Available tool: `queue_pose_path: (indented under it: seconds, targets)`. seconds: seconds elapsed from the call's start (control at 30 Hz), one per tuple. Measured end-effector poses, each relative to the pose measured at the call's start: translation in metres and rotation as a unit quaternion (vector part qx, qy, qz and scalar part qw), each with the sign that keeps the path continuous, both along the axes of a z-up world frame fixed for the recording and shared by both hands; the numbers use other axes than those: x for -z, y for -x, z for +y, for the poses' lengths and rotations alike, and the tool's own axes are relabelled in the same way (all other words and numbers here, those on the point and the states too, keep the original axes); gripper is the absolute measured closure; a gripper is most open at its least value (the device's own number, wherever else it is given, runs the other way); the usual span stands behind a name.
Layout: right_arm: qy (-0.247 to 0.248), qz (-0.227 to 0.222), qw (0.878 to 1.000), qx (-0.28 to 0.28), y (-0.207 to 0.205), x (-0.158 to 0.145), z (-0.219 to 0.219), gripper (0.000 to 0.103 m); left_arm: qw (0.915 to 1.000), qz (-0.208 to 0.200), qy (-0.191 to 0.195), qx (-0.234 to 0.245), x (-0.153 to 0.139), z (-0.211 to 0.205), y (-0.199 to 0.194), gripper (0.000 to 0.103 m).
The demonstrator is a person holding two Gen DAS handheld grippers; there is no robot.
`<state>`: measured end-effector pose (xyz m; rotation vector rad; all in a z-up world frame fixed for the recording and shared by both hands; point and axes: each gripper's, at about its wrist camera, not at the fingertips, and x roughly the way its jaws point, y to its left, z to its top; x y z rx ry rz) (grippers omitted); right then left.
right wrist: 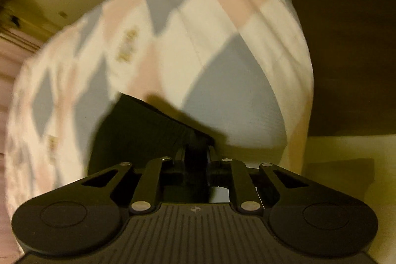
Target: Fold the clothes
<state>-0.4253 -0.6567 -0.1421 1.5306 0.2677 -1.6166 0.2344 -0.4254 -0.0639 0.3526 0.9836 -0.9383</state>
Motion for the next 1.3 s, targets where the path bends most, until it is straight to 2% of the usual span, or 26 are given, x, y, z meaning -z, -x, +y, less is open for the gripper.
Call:
queue_pose_path:
  seconds: [0.07, 0.1, 0.2, 0.33, 0.4, 0.47, 0.57, 0.6, 0.67, 0.7, 0.77, 0.83, 0.9, 0.93, 0.97, 1.03, 1.07, 1.1, 1.13, 1.17, 1.23, 1.3]
  targets:
    - [0.003, 0.016, 1.0, -0.014, -0.008, 0.002, -0.004, 0.076, 0.9997, -0.019, -0.013, 0.005, 0.01, -0.015, -0.003, 0.026]
    - [0.001, 0.029, 0.999, -0.028, -0.014, 0.0, -0.005, 0.074, 0.9994, -0.028, -0.019, 0.007, 0.015, -0.022, -0.004, 0.025]
    - [-0.013, 0.052, 0.997, -0.062, -0.026, 0.002, -0.01, 0.068, 0.9976, -0.056, -0.039, 0.015, 0.03, -0.044, -0.008, 0.026]
    - [-0.023, 0.054, 0.997, -0.055, -0.029, 0.01, -0.005, 0.068, 0.9938, -0.091, -0.061, 0.021, 0.049, -0.071, -0.014, 0.029]
    - [-0.024, 0.061, 0.996, -0.053, -0.03, 0.008, -0.002, 0.067, 0.9944, -0.095, -0.047, 0.003, 0.054, -0.059, -0.023, 0.041]
    - [-0.026, 0.069, 0.996, -0.055, -0.033, 0.008, -0.003, 0.067, 0.9944, -0.099, -0.034, -0.016, 0.059, -0.047, -0.032, 0.096]
    - [-0.031, 0.079, 0.995, -0.06, -0.038, 0.007, -0.006, 0.067, 0.9932, -0.102, -0.009, -0.054, 0.064, -0.024, -0.048, 0.099]
    - [-0.034, 0.083, 0.994, -0.064, -0.039, 0.006, -0.007, 0.067, 0.99, -0.098, 0.014, -0.101, 0.057, -0.001, -0.059, 0.099]
    - [-0.037, 0.093, 0.993, -0.07, -0.043, 0.005, -0.008, 0.068, 0.9757, -0.075, 0.045, -0.201, 0.053, 0.05, -0.083, 0.1]
    - [-0.038, 0.097, 0.992, -0.072, -0.044, 0.005, -0.009, 0.068, 0.9684, -0.048, 0.053, -0.239, 0.059, 0.073, -0.094, 0.099]
    - [-0.04, 0.102, 0.991, -0.074, -0.047, 0.005, -0.009, 0.068, 0.9506, 0.033, 0.07, -0.3, 0.08, 0.113, -0.114, 0.099]
    - [-0.04, 0.108, 0.991, -0.074, -0.05, 0.005, -0.009, 0.068, 0.9348, 0.1, 0.102, -0.325, 0.099, 0.133, -0.122, 0.097]
    - [-0.04, 0.108, 0.991, -0.07, -0.05, 0.005, -0.008, 0.068, 0.9186, 0.131, 0.138, -0.346, 0.107, 0.14, -0.128, 0.089]
    - [-0.04, 0.107, 0.991, -0.068, -0.05, 0.005, -0.008, 0.068, 0.9109, 0.143, 0.154, -0.355, 0.109, 0.142, -0.131, 0.077]
    - [-0.04, 0.105, 0.992, -0.066, -0.049, 0.004, -0.008, 0.068, 0.9039, 0.153, 0.168, -0.362, 0.111, 0.144, -0.134, 0.071]
    - [-0.041, 0.102, 0.992, -0.065, -0.049, 0.003, -0.008, 0.068, 0.8902, 0.174, 0.193, -0.375, 0.116, 0.146, -0.14, 0.069]
    - [-0.041, 0.101, 0.992, -0.065, -0.048, 0.003, -0.008, 0.068, 0.8896, 0.179, 0.196, -0.372, 0.117, 0.145, -0.143, 0.069]
    - [-0.041, 0.1, 0.992, -0.065, -0.048, 0.002, -0.007, 0.069, 0.897, 0.173, 0.188, -0.36, 0.115, 0.141, -0.145, 0.07]
    - [-0.042, 0.101, 0.992, -0.067, -0.048, 0.001, -0.007, 0.074, 0.9081, 0.163, 0.176, -0.343, 0.111, 0.134, -0.147, 0.079]
    - [-0.043, 0.104, 0.991, -0.069, -0.048, 0.0, -0.008, 0.079, 0.9201, 0.15, 0.163, -0.323, 0.107, 0.128, -0.148, 0.096]
    - [-0.034, 0.101, 0.992, -0.071, -0.046, -0.004, -0.006, 0.082, 0.9372, 0.126, 0.144, -0.291, 0.096, 0.116, -0.151, 0.095]
    - [-0.022, 0.091, 0.993, -0.07, -0.044, -0.01, -0.003, 0.085, 0.9474, 0.102, 0.14, -0.269, 0.081, 0.108, -0.154, 0.095]
